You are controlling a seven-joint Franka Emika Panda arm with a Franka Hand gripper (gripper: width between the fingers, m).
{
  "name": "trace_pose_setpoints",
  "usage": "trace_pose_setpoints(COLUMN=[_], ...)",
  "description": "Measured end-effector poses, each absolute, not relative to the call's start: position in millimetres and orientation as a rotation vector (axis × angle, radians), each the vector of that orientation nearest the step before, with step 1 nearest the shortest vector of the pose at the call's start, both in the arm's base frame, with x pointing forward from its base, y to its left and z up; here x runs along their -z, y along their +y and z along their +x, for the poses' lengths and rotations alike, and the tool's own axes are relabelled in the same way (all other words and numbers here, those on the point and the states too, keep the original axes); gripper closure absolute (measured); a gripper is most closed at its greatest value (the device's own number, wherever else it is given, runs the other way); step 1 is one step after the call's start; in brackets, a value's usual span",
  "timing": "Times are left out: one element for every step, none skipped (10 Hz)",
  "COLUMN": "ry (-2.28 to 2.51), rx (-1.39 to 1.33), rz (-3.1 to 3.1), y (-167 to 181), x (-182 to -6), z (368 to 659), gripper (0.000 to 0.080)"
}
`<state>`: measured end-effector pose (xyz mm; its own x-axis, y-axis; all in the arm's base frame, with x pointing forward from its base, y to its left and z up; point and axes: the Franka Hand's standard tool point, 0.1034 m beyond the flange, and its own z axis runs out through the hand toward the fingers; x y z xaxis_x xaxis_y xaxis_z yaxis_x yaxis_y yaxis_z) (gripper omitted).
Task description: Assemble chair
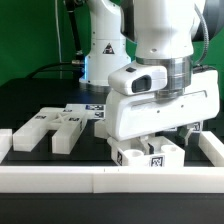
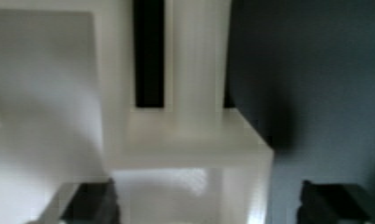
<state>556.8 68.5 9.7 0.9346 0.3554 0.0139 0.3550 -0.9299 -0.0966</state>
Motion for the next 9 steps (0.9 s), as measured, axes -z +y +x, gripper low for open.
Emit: trace_pose_setpoints(ry=[-0.551, -0.551, -0.551, -0.551, -0.551, -0.551, -0.551, -0.551, -0.551], rx=[-0.006, -0.006, -0.006, -0.005, 0.002, 0.002, 0.002, 0.003, 0.003], rz=[-2.994, -2.994, -2.994, -2.994, -2.994, -2.994, -2.994, -2.994, -2.994], y=[68.5, 68.5, 68.5, 68.5, 68.5, 68.5, 68.6, 68.6, 68.6], x=[-9.6, -9.6, -9.6, -9.7, -11.0, -11.1, -11.1, -11.3, -11.3], z=[556.8, 556.7, 556.7, 556.9, 558.4, 558.5, 558.6, 558.8, 558.9], gripper=[0.0517, 0.0517, 0.0671, 0.0671, 0.0761, 0.0761, 0.0761, 0.0761, 0.0761])
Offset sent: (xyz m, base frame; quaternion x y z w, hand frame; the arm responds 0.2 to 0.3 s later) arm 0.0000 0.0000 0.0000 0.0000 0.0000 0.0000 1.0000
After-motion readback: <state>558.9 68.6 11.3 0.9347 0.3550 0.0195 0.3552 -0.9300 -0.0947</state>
